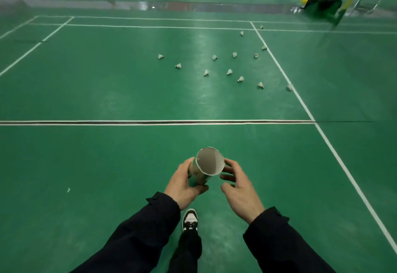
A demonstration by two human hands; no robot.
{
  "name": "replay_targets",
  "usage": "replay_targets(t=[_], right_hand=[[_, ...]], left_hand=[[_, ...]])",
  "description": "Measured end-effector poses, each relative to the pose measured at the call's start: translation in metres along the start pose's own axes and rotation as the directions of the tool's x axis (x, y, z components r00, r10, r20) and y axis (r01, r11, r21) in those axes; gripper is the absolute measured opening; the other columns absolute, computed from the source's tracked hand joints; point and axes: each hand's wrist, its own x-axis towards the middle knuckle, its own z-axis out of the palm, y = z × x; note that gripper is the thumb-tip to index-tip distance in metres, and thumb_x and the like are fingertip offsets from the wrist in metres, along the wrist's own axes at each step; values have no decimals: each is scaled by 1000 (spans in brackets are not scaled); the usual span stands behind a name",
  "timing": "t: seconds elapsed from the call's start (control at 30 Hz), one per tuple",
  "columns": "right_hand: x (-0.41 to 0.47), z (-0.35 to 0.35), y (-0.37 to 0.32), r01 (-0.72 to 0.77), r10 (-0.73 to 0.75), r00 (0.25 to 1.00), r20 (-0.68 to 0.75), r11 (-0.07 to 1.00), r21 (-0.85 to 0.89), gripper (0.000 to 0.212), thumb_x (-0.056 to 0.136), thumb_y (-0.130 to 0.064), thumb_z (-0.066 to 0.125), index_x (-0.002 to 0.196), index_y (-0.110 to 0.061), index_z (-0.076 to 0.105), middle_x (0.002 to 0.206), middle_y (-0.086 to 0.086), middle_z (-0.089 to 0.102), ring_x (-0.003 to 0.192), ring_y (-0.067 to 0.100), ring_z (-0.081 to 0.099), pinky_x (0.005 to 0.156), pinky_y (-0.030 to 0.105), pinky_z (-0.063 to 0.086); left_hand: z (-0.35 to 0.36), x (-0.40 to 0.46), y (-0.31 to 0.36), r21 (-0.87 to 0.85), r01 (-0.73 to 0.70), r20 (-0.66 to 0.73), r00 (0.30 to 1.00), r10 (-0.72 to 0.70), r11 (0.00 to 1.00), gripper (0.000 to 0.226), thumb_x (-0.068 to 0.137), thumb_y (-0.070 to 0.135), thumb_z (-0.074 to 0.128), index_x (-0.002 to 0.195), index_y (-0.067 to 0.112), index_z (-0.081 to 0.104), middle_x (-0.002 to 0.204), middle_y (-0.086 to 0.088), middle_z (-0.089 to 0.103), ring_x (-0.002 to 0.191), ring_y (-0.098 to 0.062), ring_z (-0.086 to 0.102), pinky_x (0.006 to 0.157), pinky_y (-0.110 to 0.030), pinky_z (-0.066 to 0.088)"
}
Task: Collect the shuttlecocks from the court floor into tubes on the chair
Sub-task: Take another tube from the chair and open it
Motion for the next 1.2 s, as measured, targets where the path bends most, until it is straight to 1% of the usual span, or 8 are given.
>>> replay_targets(t=[0.17,0.37,0.53,0.63,0.8,0.93,1.07,1.2], right_hand=[[177,-36,-39,-18,22,997,-79,999,47,54,92,1,58,125,-39,47,124,-16,59,117,6,60,84,15,48],[363,-91,-81,-23,37,989,-140,995,100,57,81,-13,75,119,-48,51,121,-22,64,116,0,60,100,36,53],[535,-134,-87,-13,34,988,-148,990,139,59,76,-17,84,115,-47,51,118,-20,64,112,-7,57,90,13,46],[644,-162,-93,0,29,982,-187,989,151,67,64,-33,90,122,-39,58,113,-18,71,107,-7,62,91,16,50],[804,-205,-128,10,15,980,-196,992,129,60,68,-26,91,117,-42,59,110,-24,70,105,-12,60,82,3,43],[931,-233,-152,8,15,977,-215,994,108,57,68,-24,94,112,-38,61,110,-18,72,104,-10,62,83,9,43],[1058,-249,-153,-3,22,970,-241,997,76,59,69,-25,94,113,-38,59,113,-20,68,107,-12,59,84,6,41],[1180,-263,-160,-29,46,956,-289,997,65,58,68,-24,93,109,-46,57,112,-20,69,108,-6,62,91,15,45]], left_hand=[[-20,196,38,-43,-56,76,995,59,998,75,73,18,89,121,54,45,133,6,58,120,-4,55,91,-10,41],[-36,396,96,-27,-114,143,983,116,993,69,66,31,83,123,50,50,128,7,63,117,-1,60,97,-24,51],[-31,575,108,-10,-157,200,967,156,987,61,68,20,76,117,47,50,123,11,62,111,3,59,98,-25,51],[-27,688,116,-46,-126,221,966,134,991,56,68,26,75,117,44,57,118,5,66,109,-12,65,97,-38,56],[-48,848,142,-108,-17,257,965,44,994,69,74,14,73,136,34,49,133,0,62,113,-9,64,94,-24,54],[-70,967,138,-61,93,143,986,-83,994,68,72,32,64,137,15,52,138,-5,59,128,-15,55,101,-27,48],[-82,1095,125,-129,319,125,945,-304,939,7,100,7,62,99,14,62,103,-12,67,87,-26,65,65,-22,50],[-94,1219,137,-311,578,322,811,-488,754,41,107,45,49,101,7,65,97,-13,71,78,-25,71,69,-30,59]])
